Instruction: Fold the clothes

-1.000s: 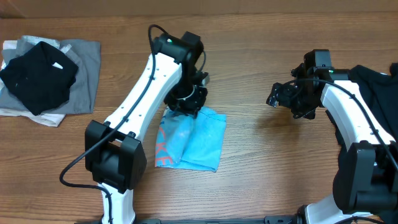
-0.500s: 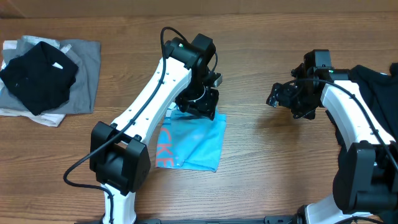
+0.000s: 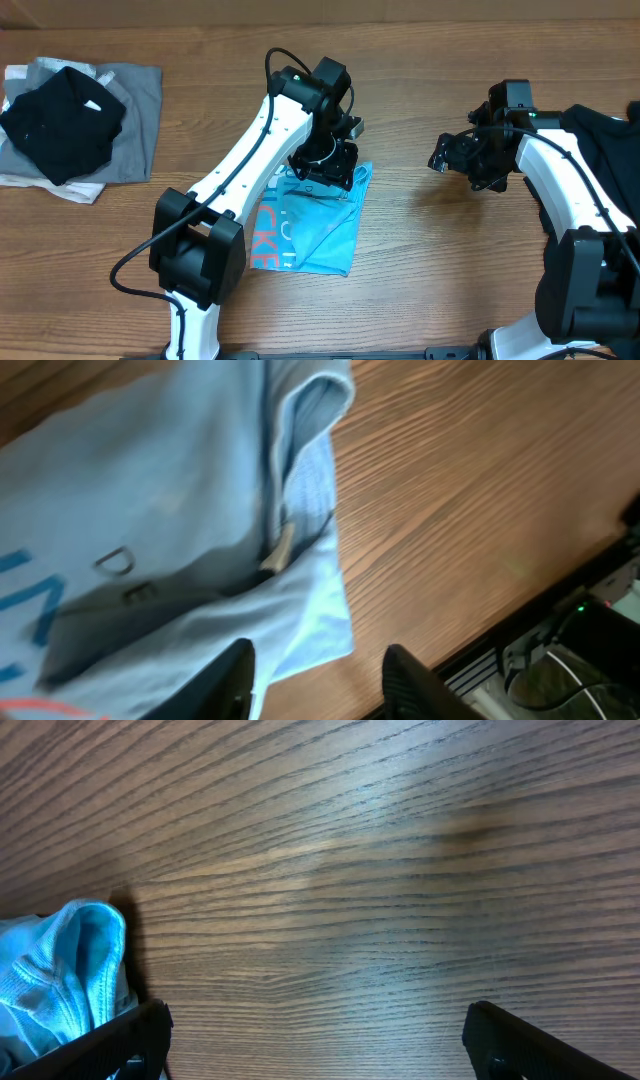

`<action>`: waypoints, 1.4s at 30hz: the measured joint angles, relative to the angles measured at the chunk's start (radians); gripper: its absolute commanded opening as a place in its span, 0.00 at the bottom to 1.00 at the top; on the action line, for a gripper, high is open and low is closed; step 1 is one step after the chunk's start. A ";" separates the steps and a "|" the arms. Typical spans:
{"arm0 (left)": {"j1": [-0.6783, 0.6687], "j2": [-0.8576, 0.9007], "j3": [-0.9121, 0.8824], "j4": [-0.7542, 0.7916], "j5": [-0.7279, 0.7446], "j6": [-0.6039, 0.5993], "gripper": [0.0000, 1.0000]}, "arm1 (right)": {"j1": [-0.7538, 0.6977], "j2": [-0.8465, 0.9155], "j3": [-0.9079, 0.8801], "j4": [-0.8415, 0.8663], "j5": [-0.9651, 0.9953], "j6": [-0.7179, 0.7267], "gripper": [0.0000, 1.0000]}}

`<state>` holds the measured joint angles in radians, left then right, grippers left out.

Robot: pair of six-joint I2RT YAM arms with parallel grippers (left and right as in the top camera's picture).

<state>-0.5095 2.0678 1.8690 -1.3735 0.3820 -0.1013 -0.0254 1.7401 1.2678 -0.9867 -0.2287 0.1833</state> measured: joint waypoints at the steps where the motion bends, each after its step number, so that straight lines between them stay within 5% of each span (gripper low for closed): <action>1: 0.006 0.002 0.014 -0.022 -0.016 -0.003 0.56 | 0.000 0.000 0.000 0.000 0.000 0.000 0.97; 9: 0.216 0.003 0.130 -0.236 -0.177 -0.056 0.70 | 0.000 0.000 0.000 -0.009 0.000 0.000 0.98; 15: 0.374 0.003 0.067 -0.260 -0.081 0.046 0.71 | 0.000 0.000 0.000 -0.001 0.000 0.000 0.98; 27: 0.306 0.003 -0.261 -0.004 0.210 0.201 0.70 | 0.000 0.000 0.000 -0.001 0.000 0.000 0.98; 42: 0.321 0.003 -0.332 0.089 0.171 0.167 0.74 | 0.000 0.000 0.000 -0.008 0.000 0.000 0.98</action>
<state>-0.1883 2.0708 1.5372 -1.2846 0.5529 0.0654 -0.0254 1.7401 1.2678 -0.9947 -0.2283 0.1833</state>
